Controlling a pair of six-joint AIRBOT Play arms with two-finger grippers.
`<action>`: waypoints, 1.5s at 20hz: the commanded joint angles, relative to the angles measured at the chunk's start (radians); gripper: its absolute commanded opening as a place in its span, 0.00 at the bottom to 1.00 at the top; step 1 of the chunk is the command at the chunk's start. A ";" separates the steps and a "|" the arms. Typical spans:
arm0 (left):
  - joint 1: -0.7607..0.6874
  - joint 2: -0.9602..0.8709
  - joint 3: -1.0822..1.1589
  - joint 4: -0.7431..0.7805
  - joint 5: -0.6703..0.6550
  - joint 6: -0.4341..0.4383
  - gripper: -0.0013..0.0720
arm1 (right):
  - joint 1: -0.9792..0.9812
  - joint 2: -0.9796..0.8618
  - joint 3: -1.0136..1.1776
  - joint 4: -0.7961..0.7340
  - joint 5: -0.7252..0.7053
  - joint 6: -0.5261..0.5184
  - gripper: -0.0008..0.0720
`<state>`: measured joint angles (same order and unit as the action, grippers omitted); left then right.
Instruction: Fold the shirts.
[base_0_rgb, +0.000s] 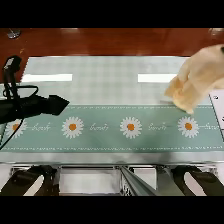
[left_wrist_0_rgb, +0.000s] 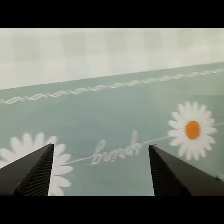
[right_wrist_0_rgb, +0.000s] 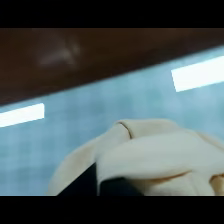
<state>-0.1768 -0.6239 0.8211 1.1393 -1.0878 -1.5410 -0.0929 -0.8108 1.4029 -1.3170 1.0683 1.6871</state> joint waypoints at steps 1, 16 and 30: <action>-0.061 0.061 -0.016 -0.041 0.006 0.000 0.97 | 0.163 0.043 0.202 0.022 -0.045 -0.043 0.04; -0.060 -0.092 -0.016 0.062 0.111 0.000 0.97 | 0.851 -0.523 -0.246 0.216 -0.308 0.071 0.04; -0.116 -0.192 -0.237 -0.378 0.112 0.102 0.97 | 0.076 -0.192 -0.416 0.021 0.039 0.046 0.86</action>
<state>-0.2573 -0.7746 0.6853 1.0199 -1.0515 -1.5425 0.1665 -1.1492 1.1442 -1.1584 1.0676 1.6726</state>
